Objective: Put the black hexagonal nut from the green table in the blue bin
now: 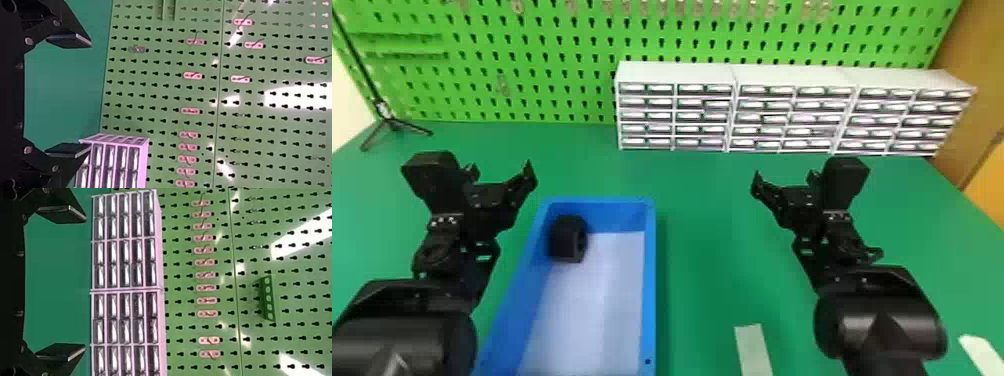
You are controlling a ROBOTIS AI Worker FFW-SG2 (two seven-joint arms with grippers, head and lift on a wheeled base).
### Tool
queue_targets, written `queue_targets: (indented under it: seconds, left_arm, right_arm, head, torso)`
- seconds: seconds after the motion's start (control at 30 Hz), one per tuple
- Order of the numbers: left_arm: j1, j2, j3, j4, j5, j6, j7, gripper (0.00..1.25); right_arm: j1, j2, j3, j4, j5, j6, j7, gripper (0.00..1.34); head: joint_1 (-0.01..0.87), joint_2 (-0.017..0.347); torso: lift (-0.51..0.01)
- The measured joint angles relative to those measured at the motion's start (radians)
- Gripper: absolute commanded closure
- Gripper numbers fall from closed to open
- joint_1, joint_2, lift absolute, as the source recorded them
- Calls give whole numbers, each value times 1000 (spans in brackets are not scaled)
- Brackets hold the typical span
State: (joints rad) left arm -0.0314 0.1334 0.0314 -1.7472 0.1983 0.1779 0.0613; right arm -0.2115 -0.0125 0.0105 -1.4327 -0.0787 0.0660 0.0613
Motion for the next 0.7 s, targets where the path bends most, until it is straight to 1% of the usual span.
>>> queue_targets:
  seconds: [0.7]
  left_arm:
    - [-4,0,-2,0,-2,0,0,331]
  right_arm:
    - [3,2,-4,0,7,0,0,147]
  head:
    - [686,28]
  torso:
    - [-96]
